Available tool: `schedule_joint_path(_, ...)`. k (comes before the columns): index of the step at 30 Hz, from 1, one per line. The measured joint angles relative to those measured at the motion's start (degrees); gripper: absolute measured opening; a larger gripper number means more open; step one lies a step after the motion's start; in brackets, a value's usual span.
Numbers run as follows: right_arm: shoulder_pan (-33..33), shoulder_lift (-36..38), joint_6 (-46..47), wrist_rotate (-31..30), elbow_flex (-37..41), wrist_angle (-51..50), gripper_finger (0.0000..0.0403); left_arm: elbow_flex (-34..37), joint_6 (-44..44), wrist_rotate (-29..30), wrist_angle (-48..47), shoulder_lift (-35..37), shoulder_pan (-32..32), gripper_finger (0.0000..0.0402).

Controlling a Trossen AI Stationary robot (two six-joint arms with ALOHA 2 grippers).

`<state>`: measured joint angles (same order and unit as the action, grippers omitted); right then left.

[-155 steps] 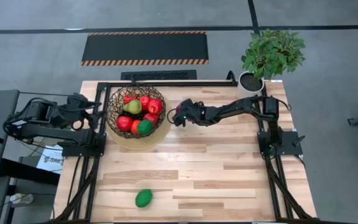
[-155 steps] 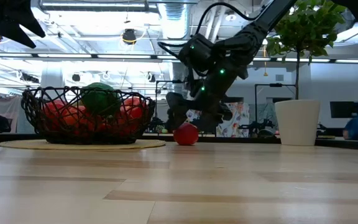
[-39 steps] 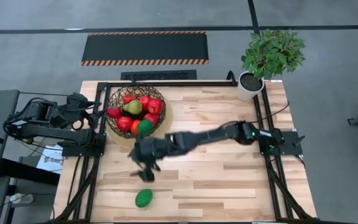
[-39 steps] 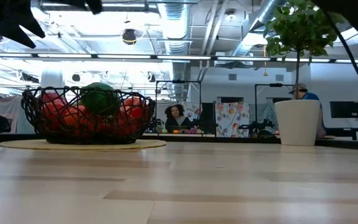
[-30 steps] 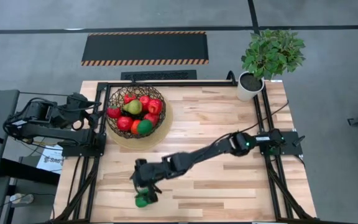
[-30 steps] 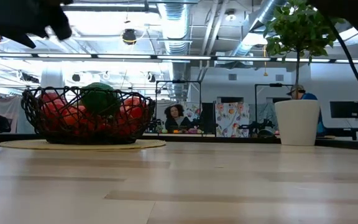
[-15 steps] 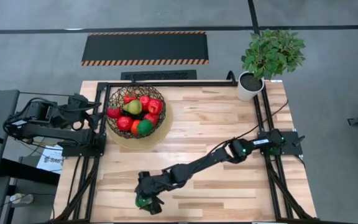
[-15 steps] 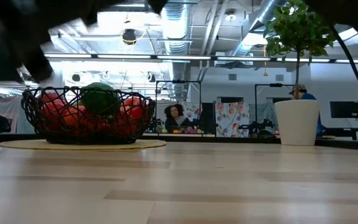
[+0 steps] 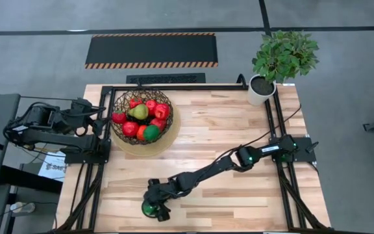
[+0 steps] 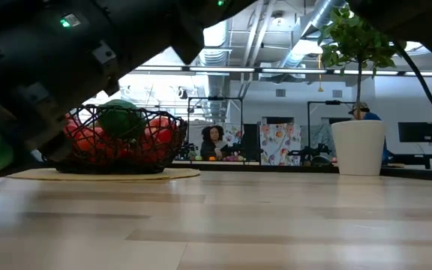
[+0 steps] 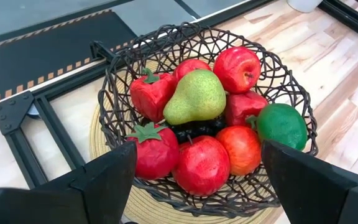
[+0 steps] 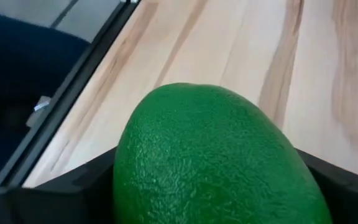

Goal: Build produce basket
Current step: Put the green lime into the black wire basket

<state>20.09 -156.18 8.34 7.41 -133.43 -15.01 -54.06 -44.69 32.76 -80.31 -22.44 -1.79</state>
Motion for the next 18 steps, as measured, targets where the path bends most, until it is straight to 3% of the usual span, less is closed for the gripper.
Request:
schedule_joint_path(6,-0.56,1.80,-2.49,-1.46,0.11,-3.17,0.0318,0.00,-0.13,-0.15,0.00,-0.01,-0.02,0.0330)
schedule_joint_path(18,-5.61,13.64,-9.57,-3.30,0.11,-5.76,0.0330,0.00,-0.15,-0.53,0.00,-0.02,0.00,0.0330)
